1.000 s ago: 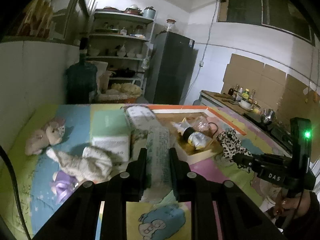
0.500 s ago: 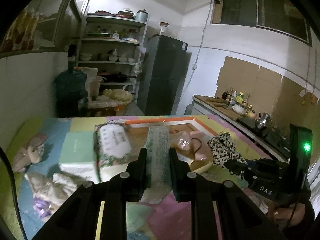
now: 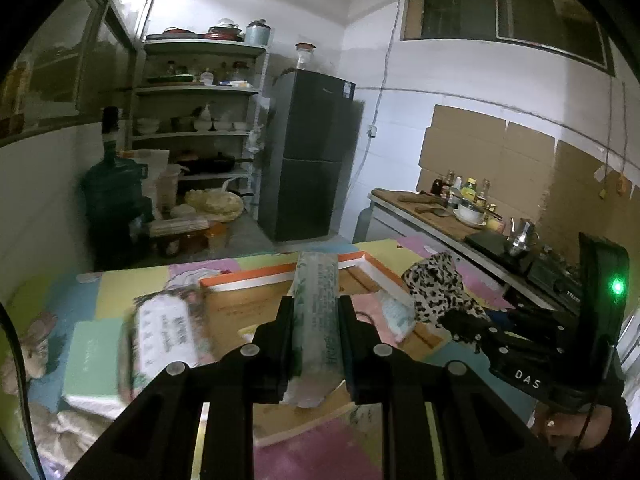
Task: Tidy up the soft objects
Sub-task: 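Carry the tissue pack with the left gripper while the right carries the cloth over the tray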
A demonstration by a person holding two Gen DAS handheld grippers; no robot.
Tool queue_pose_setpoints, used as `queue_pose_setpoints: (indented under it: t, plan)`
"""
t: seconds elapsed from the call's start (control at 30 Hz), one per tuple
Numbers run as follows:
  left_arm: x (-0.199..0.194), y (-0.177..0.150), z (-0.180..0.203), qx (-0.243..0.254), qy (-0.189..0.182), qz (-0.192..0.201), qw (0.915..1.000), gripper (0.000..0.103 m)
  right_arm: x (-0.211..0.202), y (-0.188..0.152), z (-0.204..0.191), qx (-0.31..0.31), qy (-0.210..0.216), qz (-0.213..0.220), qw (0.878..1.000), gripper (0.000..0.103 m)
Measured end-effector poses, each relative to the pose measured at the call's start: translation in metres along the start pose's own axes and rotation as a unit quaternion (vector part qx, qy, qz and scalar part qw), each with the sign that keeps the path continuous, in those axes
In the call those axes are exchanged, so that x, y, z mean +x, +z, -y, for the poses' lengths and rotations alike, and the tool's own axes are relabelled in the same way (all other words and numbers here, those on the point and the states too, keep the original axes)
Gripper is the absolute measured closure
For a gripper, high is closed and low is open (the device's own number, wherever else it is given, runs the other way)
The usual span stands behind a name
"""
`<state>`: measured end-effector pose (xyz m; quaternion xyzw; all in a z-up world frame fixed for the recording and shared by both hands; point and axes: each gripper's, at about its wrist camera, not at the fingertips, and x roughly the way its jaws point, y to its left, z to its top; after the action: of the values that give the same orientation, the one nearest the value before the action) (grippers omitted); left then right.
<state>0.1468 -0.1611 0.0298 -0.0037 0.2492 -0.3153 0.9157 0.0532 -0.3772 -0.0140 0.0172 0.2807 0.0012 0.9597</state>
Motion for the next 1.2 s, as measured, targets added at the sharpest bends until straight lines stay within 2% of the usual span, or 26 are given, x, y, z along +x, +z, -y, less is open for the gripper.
queue_pose_setpoints:
  t: [0.3,0.67,1.0,1.2]
  plan:
    - [0.049,0.027,0.009,-0.015,-0.009,-0.02,0.9996,0.082,0.026,0.033,0.037,-0.001,0.011,-0.008,1.0,0.085]
    - [0.125,0.045,0.002,-0.046,0.002,-0.08,0.9957,0.082,0.088,0.069,0.074,0.0,0.034,-0.063,0.997,0.085]
    - [0.177,0.045,-0.006,-0.067,0.012,-0.136,0.9884,0.082,0.153,0.076,0.089,0.002,0.055,-0.132,0.99,0.085]
    - [0.197,0.044,-0.01,-0.069,0.029,-0.15,0.9858,0.082,0.178,0.072,0.094,0.009,0.063,-0.159,0.985,0.085]
